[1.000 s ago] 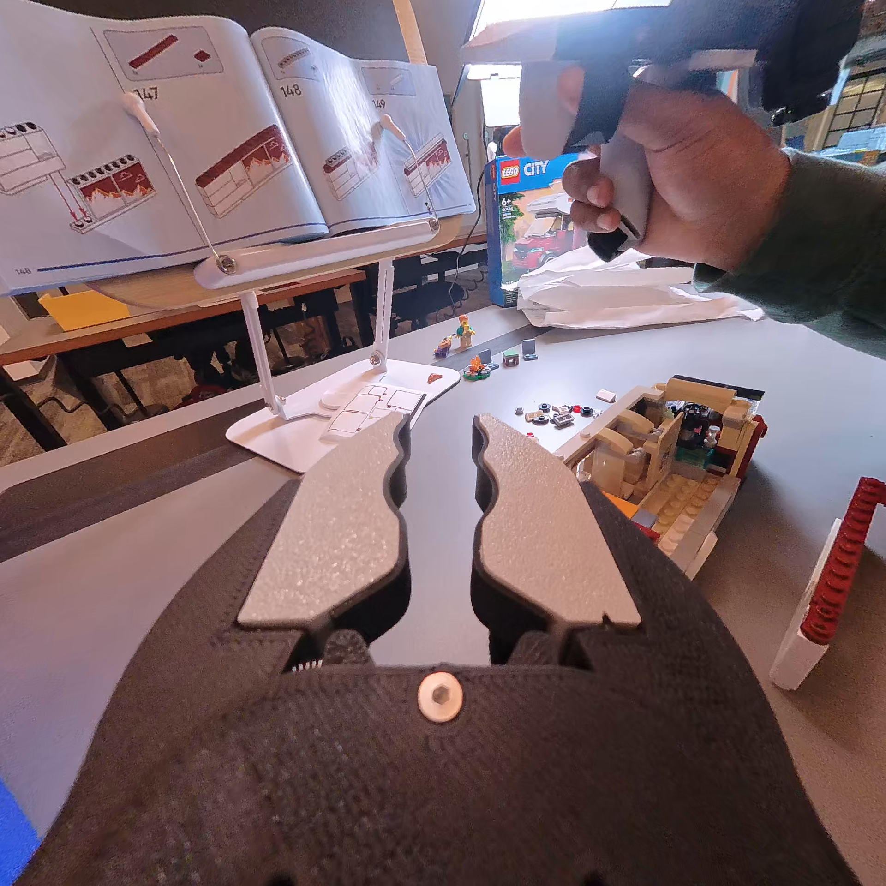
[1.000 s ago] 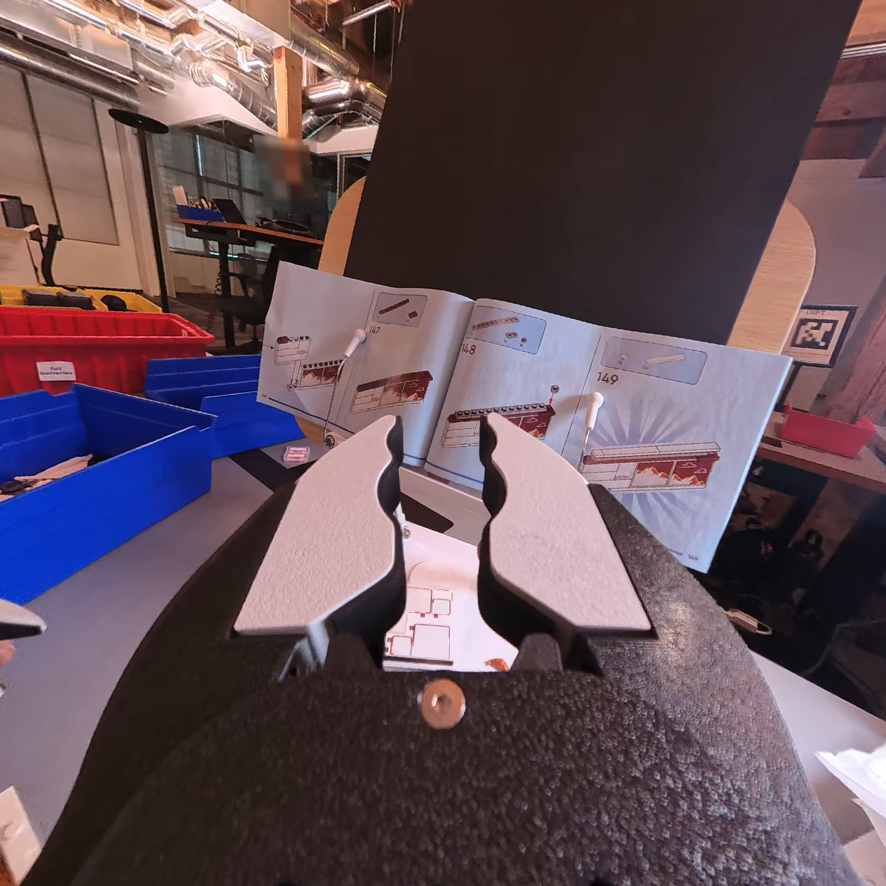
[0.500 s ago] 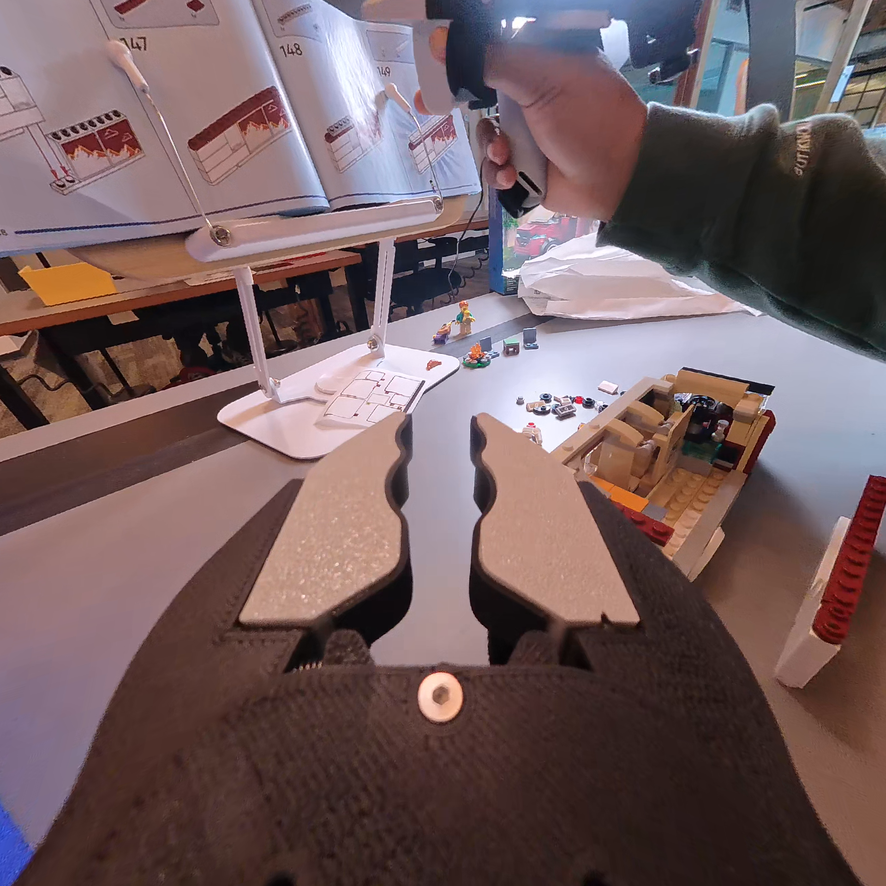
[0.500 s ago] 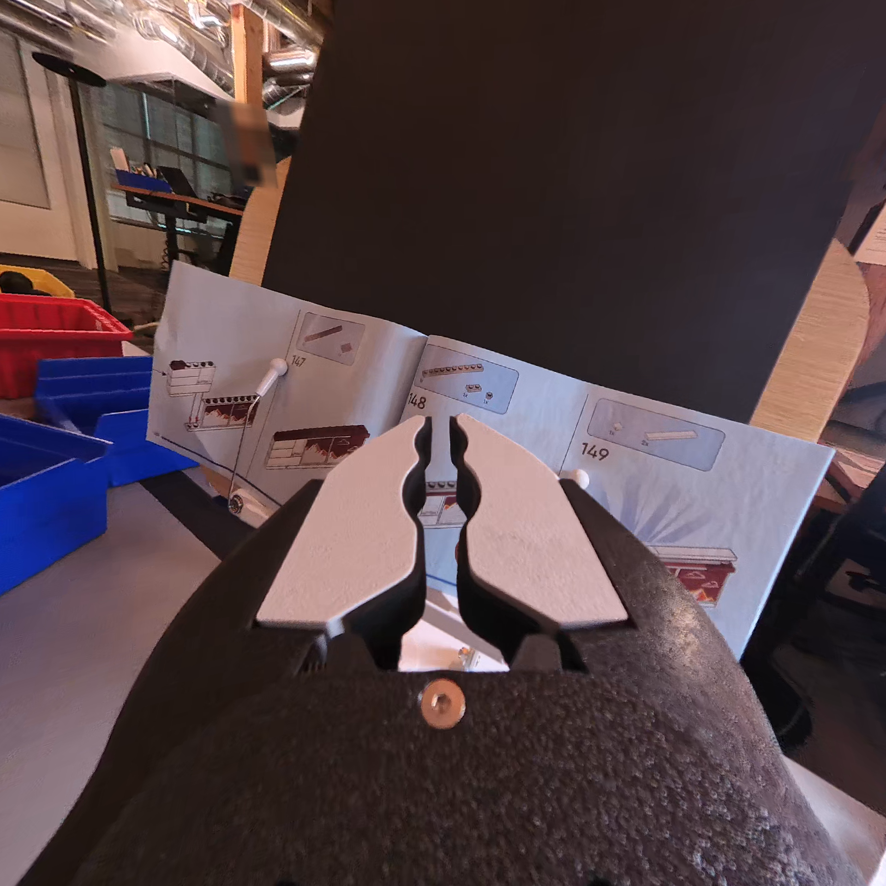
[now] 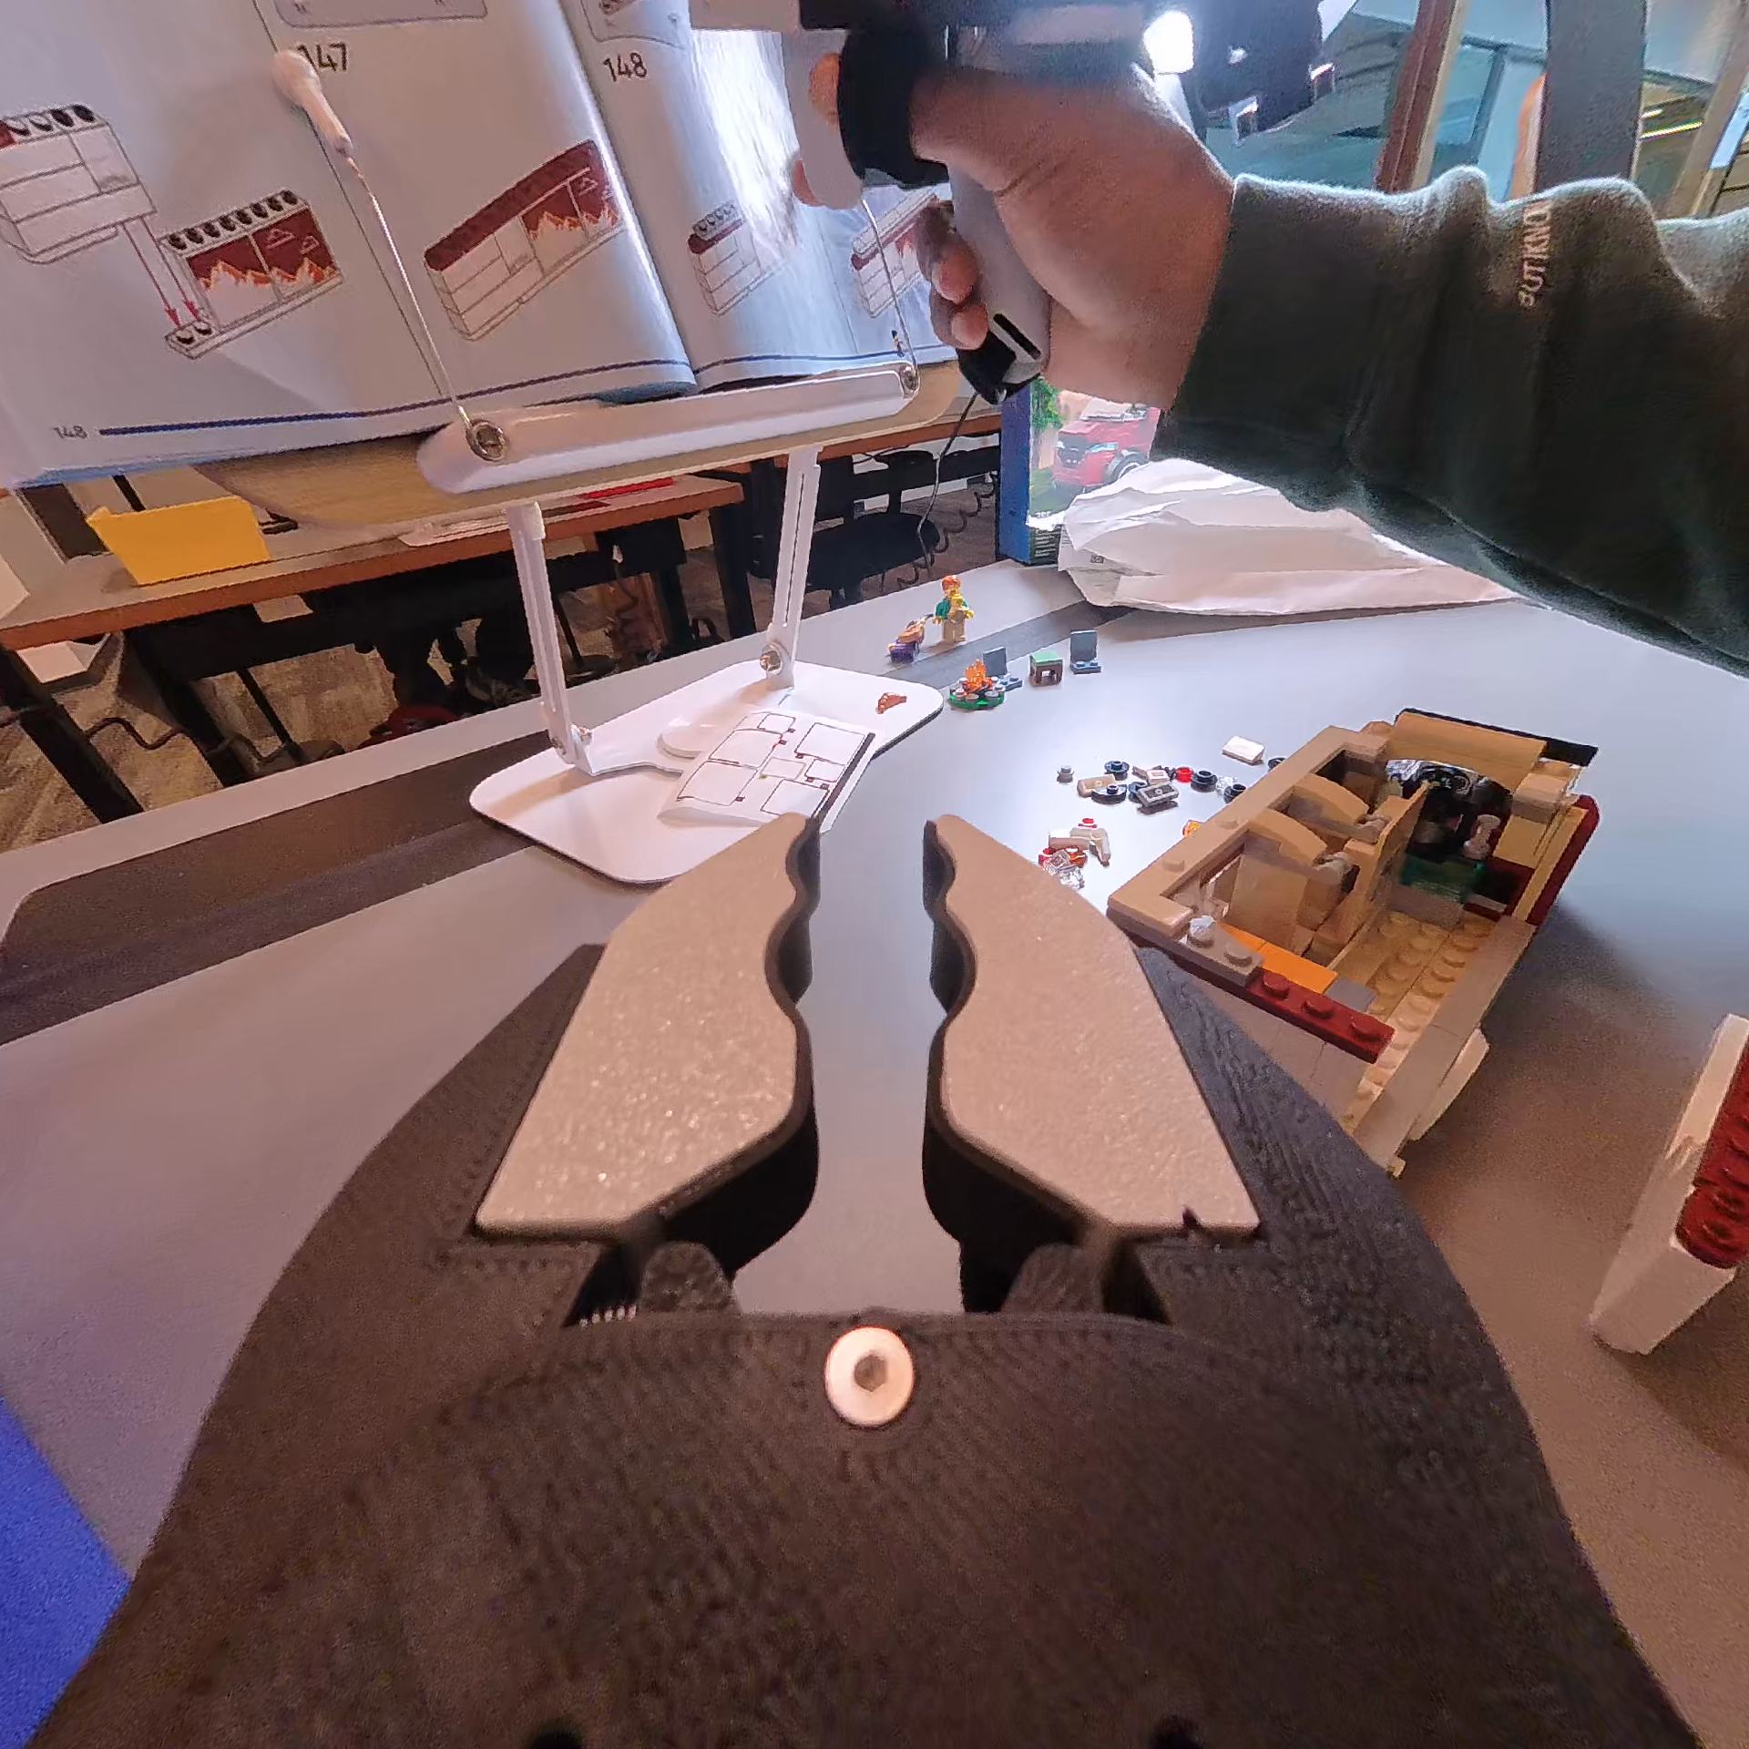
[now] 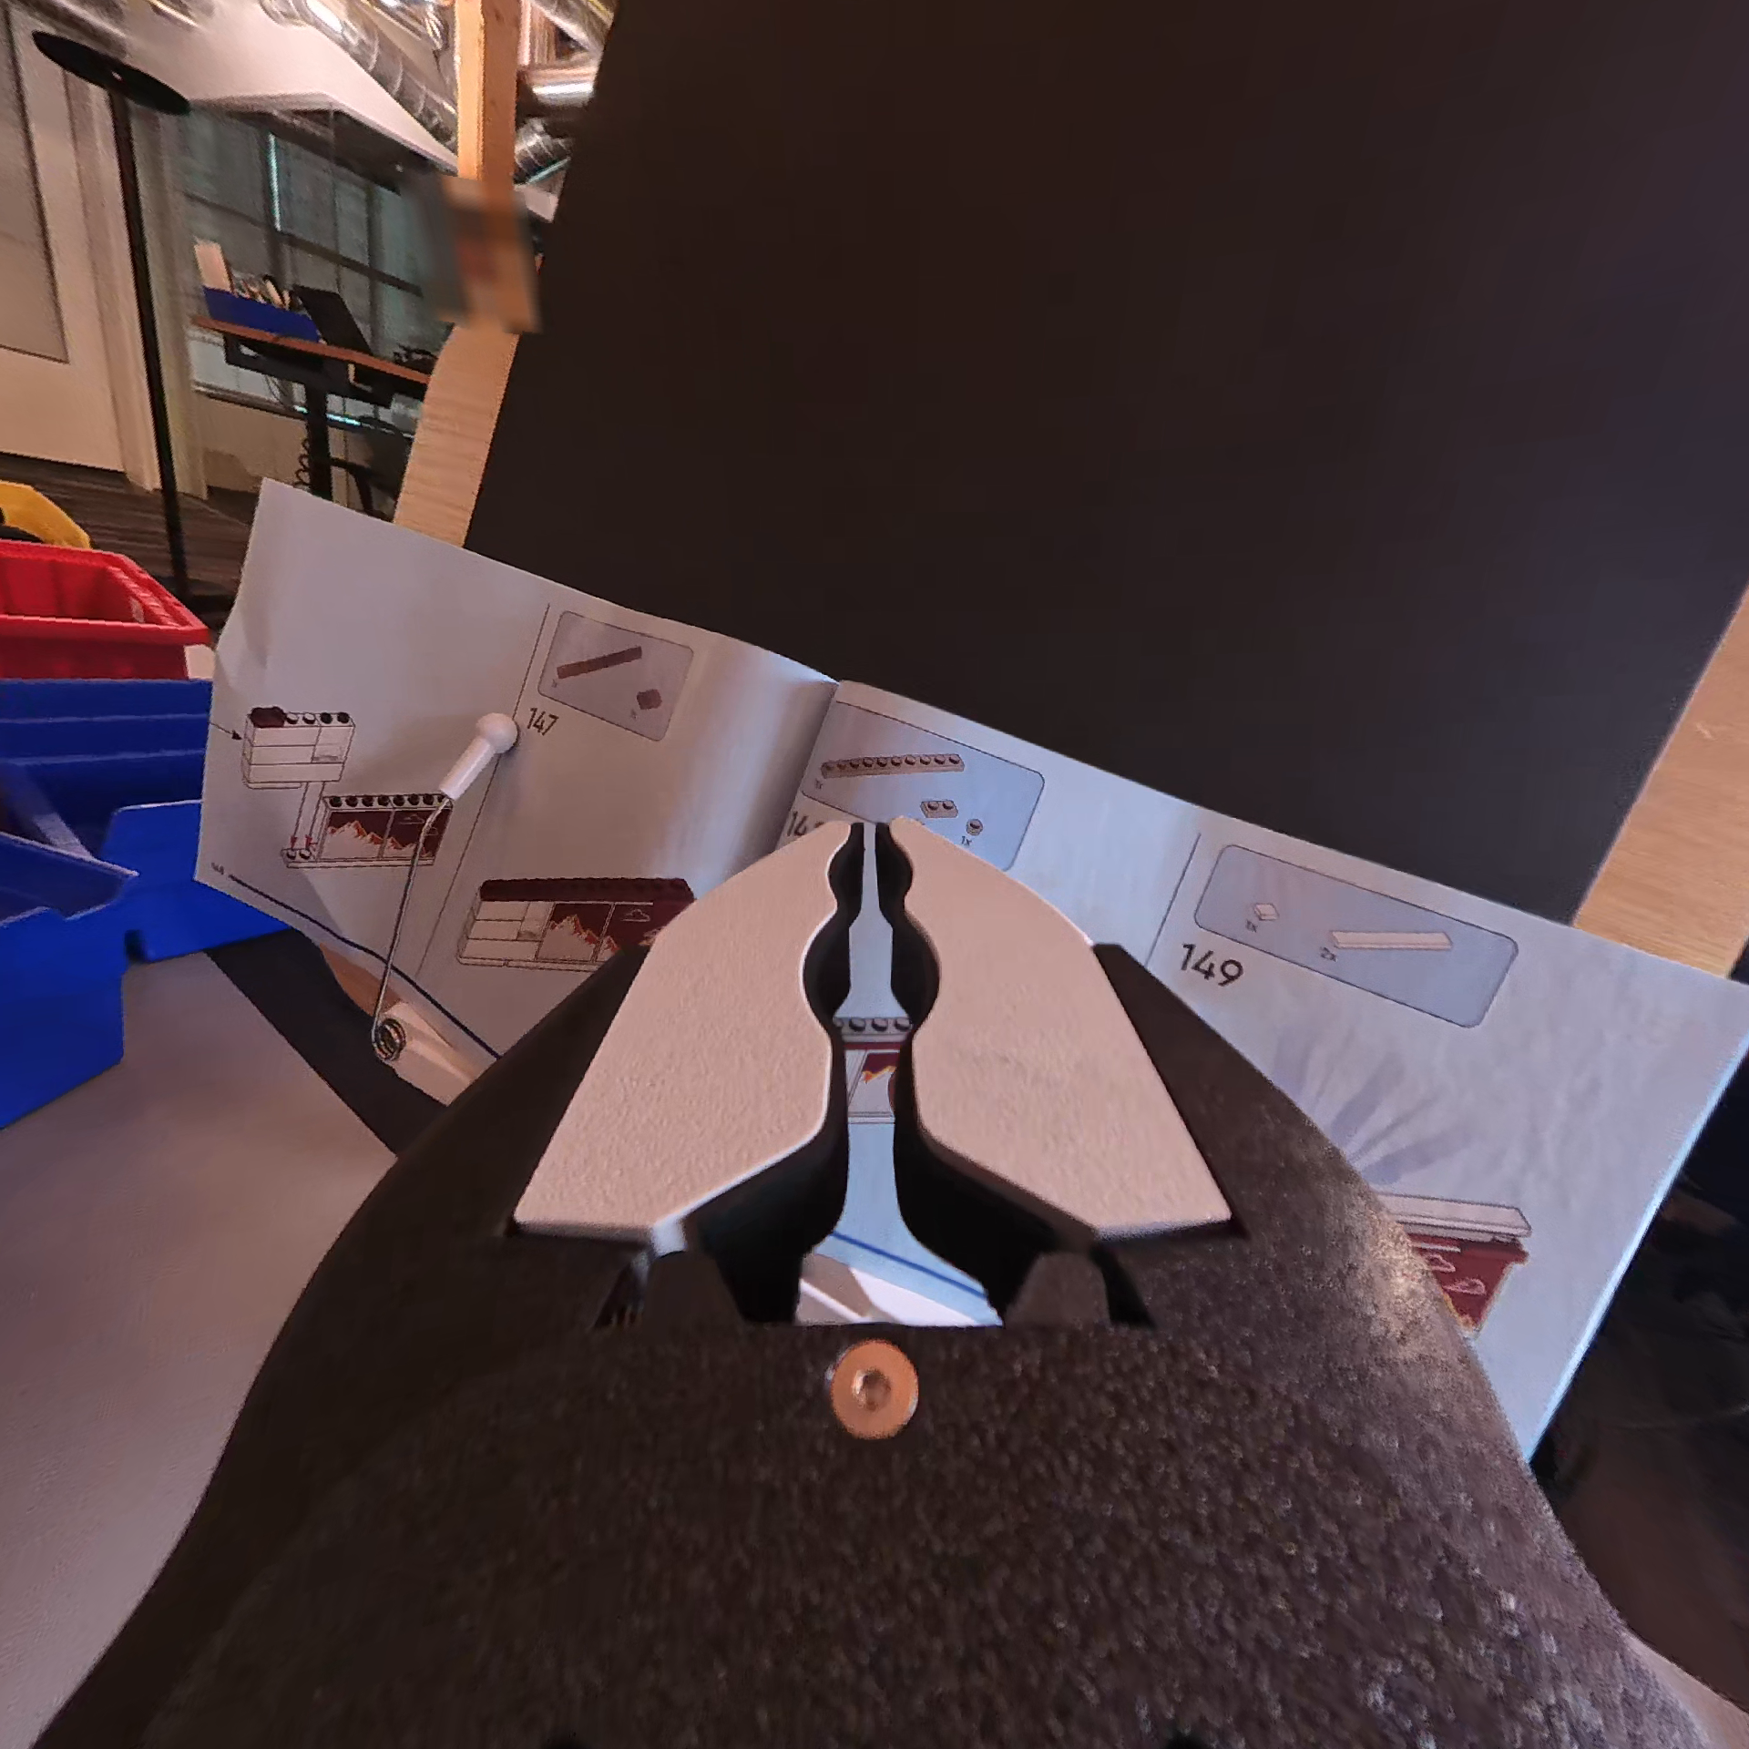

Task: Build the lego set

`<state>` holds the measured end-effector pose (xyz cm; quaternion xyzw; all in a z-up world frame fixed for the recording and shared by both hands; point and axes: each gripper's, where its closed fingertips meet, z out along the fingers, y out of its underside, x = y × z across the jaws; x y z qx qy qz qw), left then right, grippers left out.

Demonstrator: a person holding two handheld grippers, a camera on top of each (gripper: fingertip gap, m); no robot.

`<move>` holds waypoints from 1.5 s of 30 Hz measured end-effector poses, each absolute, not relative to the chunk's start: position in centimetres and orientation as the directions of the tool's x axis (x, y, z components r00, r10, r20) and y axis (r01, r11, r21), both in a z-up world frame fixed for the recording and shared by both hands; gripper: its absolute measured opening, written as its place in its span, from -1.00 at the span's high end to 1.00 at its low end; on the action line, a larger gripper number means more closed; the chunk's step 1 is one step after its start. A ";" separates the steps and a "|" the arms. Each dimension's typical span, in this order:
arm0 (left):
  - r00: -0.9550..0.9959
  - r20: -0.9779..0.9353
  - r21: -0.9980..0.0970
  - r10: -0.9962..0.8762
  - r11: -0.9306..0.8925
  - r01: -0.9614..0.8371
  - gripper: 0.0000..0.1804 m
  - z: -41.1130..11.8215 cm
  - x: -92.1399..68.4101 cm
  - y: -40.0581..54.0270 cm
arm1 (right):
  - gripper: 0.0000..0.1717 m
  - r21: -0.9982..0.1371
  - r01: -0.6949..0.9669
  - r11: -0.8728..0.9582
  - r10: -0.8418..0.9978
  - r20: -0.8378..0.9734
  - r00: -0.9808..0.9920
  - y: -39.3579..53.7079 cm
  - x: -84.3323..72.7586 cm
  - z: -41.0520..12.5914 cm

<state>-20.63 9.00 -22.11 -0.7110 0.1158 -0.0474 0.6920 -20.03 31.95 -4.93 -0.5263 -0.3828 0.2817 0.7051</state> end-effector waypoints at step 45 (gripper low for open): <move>0.953 -0.174 -0.985 -0.246 0.047 -0.168 0.76 -20.9 -19.6 8.3 | 0.77 -0.885 0.401 0.236 0.967 0.255 -0.007 19.3 -3.4 -17.1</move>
